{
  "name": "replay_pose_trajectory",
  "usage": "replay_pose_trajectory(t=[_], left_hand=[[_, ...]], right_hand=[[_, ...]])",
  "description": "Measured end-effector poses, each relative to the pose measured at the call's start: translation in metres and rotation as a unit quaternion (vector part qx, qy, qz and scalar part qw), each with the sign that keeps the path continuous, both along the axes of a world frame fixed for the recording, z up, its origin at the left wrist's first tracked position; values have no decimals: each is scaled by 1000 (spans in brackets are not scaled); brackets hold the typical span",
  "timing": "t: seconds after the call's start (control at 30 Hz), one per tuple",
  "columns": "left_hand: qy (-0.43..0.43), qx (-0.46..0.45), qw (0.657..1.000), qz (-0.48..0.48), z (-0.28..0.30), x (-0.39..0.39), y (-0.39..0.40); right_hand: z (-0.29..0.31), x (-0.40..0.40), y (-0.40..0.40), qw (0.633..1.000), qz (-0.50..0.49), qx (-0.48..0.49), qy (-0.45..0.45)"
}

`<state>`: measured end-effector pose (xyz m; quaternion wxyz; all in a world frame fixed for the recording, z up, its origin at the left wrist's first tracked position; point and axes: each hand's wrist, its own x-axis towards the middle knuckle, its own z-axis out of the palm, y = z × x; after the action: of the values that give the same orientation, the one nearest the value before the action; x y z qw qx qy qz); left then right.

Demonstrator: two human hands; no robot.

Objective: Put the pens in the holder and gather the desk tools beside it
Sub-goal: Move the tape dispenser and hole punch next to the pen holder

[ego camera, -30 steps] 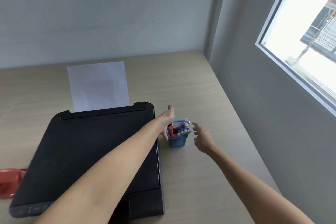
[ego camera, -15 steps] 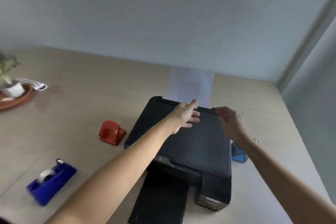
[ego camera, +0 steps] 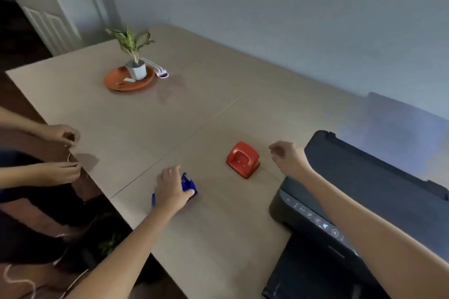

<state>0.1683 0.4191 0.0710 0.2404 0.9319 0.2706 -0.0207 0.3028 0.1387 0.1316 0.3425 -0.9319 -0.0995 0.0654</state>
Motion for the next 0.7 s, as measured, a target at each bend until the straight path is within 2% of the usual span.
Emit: replay_pose_trajectory(t=[0.13, 0.3, 0.5, 0.57, 0.7], left_hand=[[106, -66, 992, 4, -36, -9, 52], [94, -94, 991, -18, -58, -1, 71], [51, -119, 992, -6, -67, 0, 79], [40, -167, 985, 22, -64, 0, 80], [15, -281, 957, 64, -44, 3, 75]], right_hand=[[-35, 29, 45, 991, -7, -92, 100], [-76, 59, 74, 976, -59, -127, 169], [-107, 68, 91, 959, -169, 24, 227], [-103, 62, 95, 950, -168, 67, 253], [-75, 56, 93, 965, -147, 76, 203]])
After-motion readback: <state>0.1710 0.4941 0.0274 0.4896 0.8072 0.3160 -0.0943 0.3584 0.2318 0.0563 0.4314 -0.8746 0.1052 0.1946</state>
